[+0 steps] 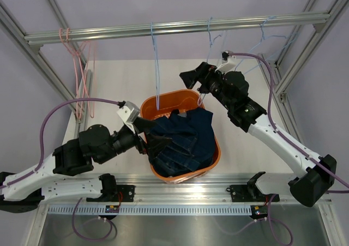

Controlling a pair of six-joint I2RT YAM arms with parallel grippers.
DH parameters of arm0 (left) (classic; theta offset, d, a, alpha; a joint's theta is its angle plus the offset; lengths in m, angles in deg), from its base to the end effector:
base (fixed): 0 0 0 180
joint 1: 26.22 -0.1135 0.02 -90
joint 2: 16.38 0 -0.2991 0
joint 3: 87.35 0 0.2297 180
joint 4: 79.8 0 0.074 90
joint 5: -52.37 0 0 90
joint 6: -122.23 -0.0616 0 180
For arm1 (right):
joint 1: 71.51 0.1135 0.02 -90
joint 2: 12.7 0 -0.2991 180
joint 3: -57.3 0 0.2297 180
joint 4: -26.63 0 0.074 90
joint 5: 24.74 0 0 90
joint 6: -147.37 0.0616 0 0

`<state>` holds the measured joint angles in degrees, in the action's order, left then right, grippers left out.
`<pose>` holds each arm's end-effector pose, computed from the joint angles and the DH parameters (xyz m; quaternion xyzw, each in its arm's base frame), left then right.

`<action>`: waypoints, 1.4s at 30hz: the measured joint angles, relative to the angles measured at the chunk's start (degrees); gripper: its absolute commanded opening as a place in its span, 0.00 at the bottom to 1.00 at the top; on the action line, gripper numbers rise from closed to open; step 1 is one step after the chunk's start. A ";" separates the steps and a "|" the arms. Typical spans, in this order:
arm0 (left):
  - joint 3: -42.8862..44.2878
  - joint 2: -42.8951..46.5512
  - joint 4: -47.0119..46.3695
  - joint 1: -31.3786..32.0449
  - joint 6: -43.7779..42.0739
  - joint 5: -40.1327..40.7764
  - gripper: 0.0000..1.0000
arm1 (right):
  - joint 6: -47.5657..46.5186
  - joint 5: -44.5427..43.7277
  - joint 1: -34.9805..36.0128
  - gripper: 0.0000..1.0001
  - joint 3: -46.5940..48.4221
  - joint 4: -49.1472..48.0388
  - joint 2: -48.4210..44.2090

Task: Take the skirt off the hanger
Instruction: Place the hanger at the clothesline, then reset both arms

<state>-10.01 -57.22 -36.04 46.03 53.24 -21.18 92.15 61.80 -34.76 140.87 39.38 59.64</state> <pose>0.0503 -0.0998 0.4289 0.2359 0.7106 -0.4018 0.5272 0.2346 0.1705 0.4396 0.0087 0.7164 0.3900 0.5785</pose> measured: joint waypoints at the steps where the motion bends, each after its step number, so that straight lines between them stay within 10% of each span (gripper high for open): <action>1: 0.00 0.00 0.00 0.00 0.00 0.00 0.99 | -0.13 -0.79 0.00 1.00 0.02 0.09 -0.04; 21: 0.02 0.28 0.13 0.00 0.24 0.07 0.99 | -4.96 -20.50 -0.02 1.00 2.91 15.04 -6.47; 42: -15.74 14.47 -2.19 0.00 13.86 3.50 0.99 | -3.78 -16.28 0.00 1.00 -9.14 37.11 -40.19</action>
